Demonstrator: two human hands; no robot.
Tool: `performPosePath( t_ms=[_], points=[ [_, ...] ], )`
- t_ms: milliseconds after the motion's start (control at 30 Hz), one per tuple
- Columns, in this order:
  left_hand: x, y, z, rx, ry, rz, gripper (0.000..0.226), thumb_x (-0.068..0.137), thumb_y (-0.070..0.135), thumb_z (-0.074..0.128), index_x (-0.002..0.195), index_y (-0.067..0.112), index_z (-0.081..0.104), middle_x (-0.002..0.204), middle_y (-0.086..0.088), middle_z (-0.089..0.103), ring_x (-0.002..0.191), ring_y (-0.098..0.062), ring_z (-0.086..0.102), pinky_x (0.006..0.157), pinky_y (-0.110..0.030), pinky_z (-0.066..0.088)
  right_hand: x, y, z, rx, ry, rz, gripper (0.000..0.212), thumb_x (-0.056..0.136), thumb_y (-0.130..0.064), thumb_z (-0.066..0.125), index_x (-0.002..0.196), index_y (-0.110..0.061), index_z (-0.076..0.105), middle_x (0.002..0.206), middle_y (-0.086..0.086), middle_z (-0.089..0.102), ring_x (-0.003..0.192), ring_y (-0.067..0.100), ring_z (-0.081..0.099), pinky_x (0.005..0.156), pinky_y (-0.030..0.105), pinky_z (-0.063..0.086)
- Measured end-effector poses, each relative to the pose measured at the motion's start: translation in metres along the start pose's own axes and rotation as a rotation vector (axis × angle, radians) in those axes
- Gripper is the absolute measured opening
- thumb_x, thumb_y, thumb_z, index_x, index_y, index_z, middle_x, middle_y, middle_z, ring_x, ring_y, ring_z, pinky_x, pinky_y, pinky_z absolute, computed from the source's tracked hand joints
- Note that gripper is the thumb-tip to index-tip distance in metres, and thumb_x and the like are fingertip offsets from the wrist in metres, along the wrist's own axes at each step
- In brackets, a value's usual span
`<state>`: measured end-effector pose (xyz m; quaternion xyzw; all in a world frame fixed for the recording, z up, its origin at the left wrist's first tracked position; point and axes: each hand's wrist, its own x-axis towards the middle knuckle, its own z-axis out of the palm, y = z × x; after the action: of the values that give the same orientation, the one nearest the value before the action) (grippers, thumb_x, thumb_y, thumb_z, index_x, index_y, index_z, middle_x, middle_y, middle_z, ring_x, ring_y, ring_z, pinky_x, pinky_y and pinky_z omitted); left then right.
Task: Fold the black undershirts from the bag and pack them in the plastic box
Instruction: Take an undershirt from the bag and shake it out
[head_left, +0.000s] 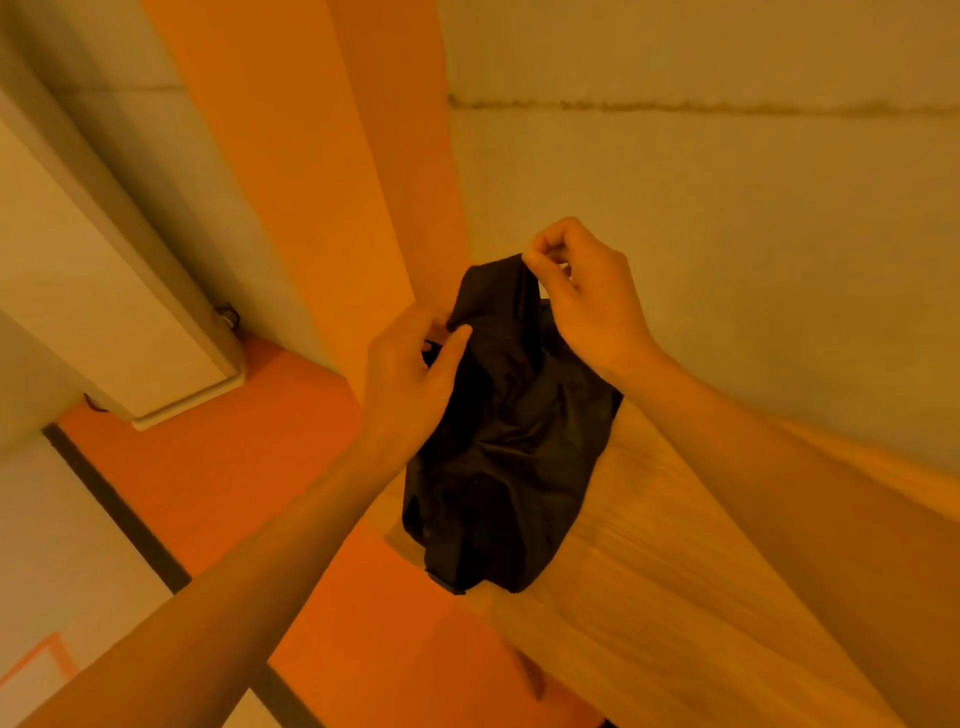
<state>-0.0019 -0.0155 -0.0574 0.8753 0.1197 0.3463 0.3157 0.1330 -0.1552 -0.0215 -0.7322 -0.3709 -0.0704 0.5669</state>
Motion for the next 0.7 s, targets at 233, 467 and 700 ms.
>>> performPosePath(
  t_ms=[233,467,700],
  points=[
    [0.053,0.093,-0.004,-0.610,-0.186,-0.017,0.011,0.104,0.009,0.055,0.097,0.002,0.059,0.085,0.000,0.067,0.079,-0.007,0.066,0.076,-0.018,0.053,0.010,-0.051,-0.077,0.049,0.325,0.010,0.009,0.103,-0.016,0.054,0.094,-0.018,0.056,0.083,-0.003,0.063,0.076,0.012,0.062,0.069,0.020,0.050],
    [0.085,0.186,0.028,-0.895,-0.367,0.018,0.017,0.104,0.018,0.053,0.090,0.016,0.062,0.090,-0.004,0.069,0.086,-0.020,0.069,0.080,-0.029,0.055,0.016,-0.077,-0.171,0.018,0.517,0.000,0.007,0.104,-0.017,0.052,0.099,-0.015,0.056,0.092,0.002,0.063,0.078,0.005,0.061,0.067,0.011,0.047],
    [0.142,0.265,0.077,-0.732,-0.465,-0.006,0.056,0.101,0.059,0.041,0.116,0.014,0.071,0.107,-0.006,0.073,0.090,-0.018,0.067,0.079,-0.034,0.052,0.037,-0.082,-0.255,-0.064,0.559,-0.024,0.008,0.105,-0.020,0.051,0.104,-0.015,0.058,0.098,-0.001,0.066,0.091,0.006,0.065,0.076,0.017,0.053]
  ],
)
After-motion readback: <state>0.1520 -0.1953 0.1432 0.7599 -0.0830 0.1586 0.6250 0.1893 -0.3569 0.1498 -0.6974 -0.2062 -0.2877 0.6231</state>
